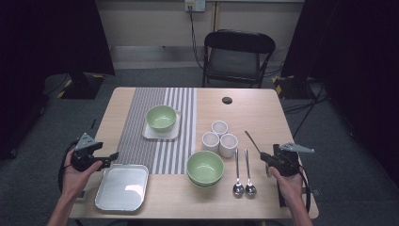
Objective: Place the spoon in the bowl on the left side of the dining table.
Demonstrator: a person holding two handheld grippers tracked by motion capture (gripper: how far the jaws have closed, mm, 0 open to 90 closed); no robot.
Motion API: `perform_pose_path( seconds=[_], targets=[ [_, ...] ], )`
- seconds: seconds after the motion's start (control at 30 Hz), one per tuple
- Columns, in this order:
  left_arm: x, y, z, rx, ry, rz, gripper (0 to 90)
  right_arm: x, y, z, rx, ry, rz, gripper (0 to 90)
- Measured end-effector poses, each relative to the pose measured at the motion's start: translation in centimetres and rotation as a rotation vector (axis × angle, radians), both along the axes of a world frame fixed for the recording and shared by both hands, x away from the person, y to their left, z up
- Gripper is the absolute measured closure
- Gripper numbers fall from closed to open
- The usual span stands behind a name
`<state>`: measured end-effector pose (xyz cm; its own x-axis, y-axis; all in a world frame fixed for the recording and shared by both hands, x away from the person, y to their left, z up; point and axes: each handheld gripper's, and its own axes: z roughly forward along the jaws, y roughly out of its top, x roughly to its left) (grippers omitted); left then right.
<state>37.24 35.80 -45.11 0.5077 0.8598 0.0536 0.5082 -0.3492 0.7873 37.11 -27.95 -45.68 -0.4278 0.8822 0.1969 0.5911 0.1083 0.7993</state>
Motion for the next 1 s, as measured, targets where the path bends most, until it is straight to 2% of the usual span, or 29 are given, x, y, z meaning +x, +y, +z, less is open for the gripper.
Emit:
perform_pose_path(
  seconds=[0.07,0.17,0.3,0.4,0.47,0.57,0.6,0.63,0.73,0.8,0.87,1.0],
  targets=[
    [-0.4,0.0,-0.2,-0.009,0.01,-0.006,19.6,0.0,0.3,0.2,0.007,-0.005,0.01,90.0],
    [-0.8,0.1,-0.3,-0.008,0.004,-0.002,20.0,-0.2,0.7,0.5,0.021,-0.009,0.025,90.0],
    [-1.3,0.2,-0.1,-0.047,0.009,-0.007,20.0,-0.4,1.2,1.0,0.031,-0.025,0.039,90.0],
    [-1.4,0.2,0.0,-0.106,0.031,-0.043,20.0,-0.4,1.6,1.2,0.048,-0.03,0.05,90.0],
    [-1.4,-0.4,0.1,-0.09,0.027,-0.055,20.0,-0.3,2.2,1.6,0.055,-0.041,0.064,90.0],
    [-1.6,-0.9,0.3,-0.106,0.03,-0.079,20.4,-0.3,3.0,2.3,0.07,-0.058,0.084,90.0],
    [-1.9,-1.0,0.5,-0.09,0.009,-0.084,23.3,-0.3,3.3,2.5,0.071,-0.067,0.092,90.0],
    [-2.0,-1.0,0.6,-0.084,0.01,-0.08,27.0,-0.3,3.6,2.7,0.075,-0.071,0.101,90.0],
    [-2.8,-1.0,1.0,-0.125,0.004,-0.092,24.2,-0.5,4.1,2.9,0.078,-0.076,0.118,90.0],
    [-3.2,-1.2,1.2,-0.124,-0.002,-0.096,24.1,-0.6,4.5,3.0,0.079,-0.079,0.13,90.0],
    [-3.4,-1.4,1.3,-0.143,0.006,-0.115,23.7,-0.7,4.8,3.2,0.084,-0.084,0.138,90.0],
    [-3.8,-1.7,1.3,-0.137,0.016,-0.129,23.7,-0.8,5.3,3.5,0.092,-0.098,0.146,90.0]
  ],
)
